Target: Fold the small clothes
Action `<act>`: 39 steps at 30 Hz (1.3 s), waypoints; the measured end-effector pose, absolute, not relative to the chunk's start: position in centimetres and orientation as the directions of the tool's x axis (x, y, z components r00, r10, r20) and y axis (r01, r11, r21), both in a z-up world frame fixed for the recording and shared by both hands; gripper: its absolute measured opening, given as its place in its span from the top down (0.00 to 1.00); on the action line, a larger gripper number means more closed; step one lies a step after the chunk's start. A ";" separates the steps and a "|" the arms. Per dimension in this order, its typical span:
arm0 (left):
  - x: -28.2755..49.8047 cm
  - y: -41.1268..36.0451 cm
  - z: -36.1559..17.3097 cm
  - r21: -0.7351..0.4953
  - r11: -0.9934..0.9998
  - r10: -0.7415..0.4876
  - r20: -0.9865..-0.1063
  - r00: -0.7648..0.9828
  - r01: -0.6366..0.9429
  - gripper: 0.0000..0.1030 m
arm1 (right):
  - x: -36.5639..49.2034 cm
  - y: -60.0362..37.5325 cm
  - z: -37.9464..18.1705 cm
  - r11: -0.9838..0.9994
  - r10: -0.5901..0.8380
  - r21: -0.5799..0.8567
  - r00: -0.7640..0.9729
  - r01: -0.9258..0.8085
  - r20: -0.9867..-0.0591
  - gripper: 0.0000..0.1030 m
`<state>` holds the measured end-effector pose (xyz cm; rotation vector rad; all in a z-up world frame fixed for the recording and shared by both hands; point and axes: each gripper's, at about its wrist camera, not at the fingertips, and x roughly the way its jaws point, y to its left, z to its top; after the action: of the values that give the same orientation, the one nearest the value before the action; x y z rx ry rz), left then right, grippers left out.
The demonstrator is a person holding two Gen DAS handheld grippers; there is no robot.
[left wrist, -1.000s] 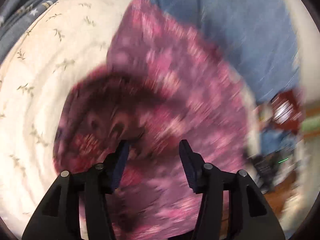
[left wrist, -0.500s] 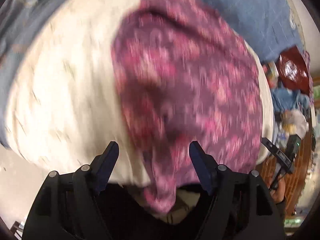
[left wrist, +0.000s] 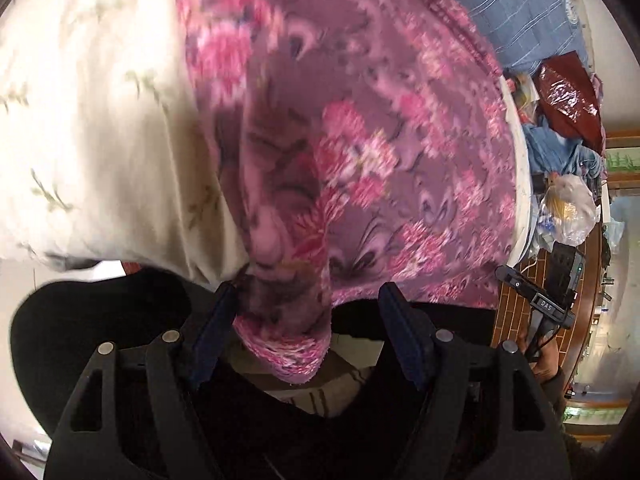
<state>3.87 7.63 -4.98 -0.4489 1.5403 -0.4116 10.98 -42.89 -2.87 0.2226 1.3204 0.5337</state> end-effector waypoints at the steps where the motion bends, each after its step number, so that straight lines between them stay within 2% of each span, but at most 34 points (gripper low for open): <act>1: 3.7 7.6 -5.3 -0.524 0.851 -0.525 -0.851 -0.013 -0.024 0.30 | 10.8 -42.7 -3.1 0.863 0.479 0.434 0.144 -0.260 -0.866 0.63; 2: 3.6 7.6 -5.6 -0.518 0.855 -0.518 -0.855 -0.017 -0.022 0.44 | 10.5 -42.6 -3.4 0.865 0.464 0.414 0.139 -0.282 -0.875 0.83; 3: 3.4 7.6 -5.7 -0.513 0.858 -0.513 -0.858 -0.013 -0.015 0.60 | 10.2 -42.5 -3.6 0.868 0.449 0.397 0.132 -0.297 -0.884 0.92; 4: 3.3 7.7 -5.7 -0.517 0.856 -0.517 -0.856 -0.015 -0.007 0.87 | 10.1 -42.5 -3.8 0.870 0.443 0.391 0.125 -0.301 -0.888 0.93; 5: 3.1 8.0 -5.4 -0.534 0.846 -0.534 -0.846 -0.009 -0.009 0.91 | 9.9 -42.7 -3.6 0.860 0.463 0.412 0.122 -0.301 -0.878 0.94; 8: 2.6 8.8 -3.5 -0.599 0.801 -0.599 -0.799 0.052 0.024 0.94 | 9.3 -42.8 -2.3 0.824 0.529 0.473 0.127 -0.313 -0.839 0.94; 11: 2.5 9.8 -0.9 -0.639 0.767 -0.641 -0.755 0.139 0.062 0.94 | 9.1 -42.7 -0.8 0.767 0.621 0.560 0.143 -0.314 -0.771 0.95; 17: 5.0 12.5 2.5 -0.719 0.694 -0.696 -0.656 0.292 0.037 0.94 | 11.5 -42.2 2.0 0.664 0.746 0.676 0.225 -0.320 -0.627 0.95; 20: 6.9 13.1 2.9 -0.711 0.703 -0.678 -0.665 0.313 0.012 0.94 | 13.3 -41.7 3.4 0.641 0.767 0.695 0.268 -0.326 -0.583 0.95; 24: 7.7 13.3 2.4 -0.662 0.750 -0.633 -0.723 0.276 -0.014 0.92 | 15.4 -41.7 4.0 0.644 0.764 0.697 0.317 -0.316 -0.562 0.95; 25: 7.4 12.8 2.1 -0.629 0.778 -0.606 -0.752 0.259 -0.006 0.83 | 15.7 -41.8 3.8 0.647 0.761 0.700 0.318 -0.303 -0.565 0.95; 26: 6.9 12.5 1.9 -0.589 0.808 -0.574 -0.783 0.241 0.011 0.61 | 15.9 -42.2 3.5 0.647 0.760 0.705 0.313 -0.291 -0.569 0.95; 28: 5.9 12.5 1.3 -0.528 0.849 -0.519 -0.825 0.222 0.024 0.34 | 15.9 -42.3 3.0 0.653 0.755 0.704 0.309 -0.279 -0.578 0.95; 31: 4.3 12.1 0.2 -0.450 0.891 -0.452 -0.871 0.192 0.057 0.33 | 15.5 -42.6 2.4 0.655 0.753 0.709 0.307 -0.260 -0.582 0.94; 34: 3.5 10.7 -1.8 -0.459 0.886 -0.464 -0.879 0.110 0.074 0.27 | 15.1 -42.9 1.7 0.653 0.753 0.720 0.304 -0.235 -0.584 0.92; 37: 3.0 8.4 -4.1 -0.443 0.890 -0.450 -0.892 0.041 0.109 0.27 | 14.7 -43.4 1.2 0.644 0.759 0.735 0.302 -0.213 -0.577 0.91; 38: 2.8 7.9 -4.7 -0.431 0.895 -0.437 -0.899 0.027 0.111 0.32 | 14.5 -43.4 1.1 0.641 0.761 0.739 0.302 -0.209 -0.575 0.90; 39: 2.7 7.6 -5.4 -0.441 0.891 -0.445 -0.896 0.013 0.105 0.42 | 14.3 -43.5 1.1 0.642 0.759 0.738 0.305 -0.207 -0.575 0.90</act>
<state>2.70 7.55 -5.37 -0.2802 1.5023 -0.4371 14.30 -43.48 1.08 0.6064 1.0812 0.6939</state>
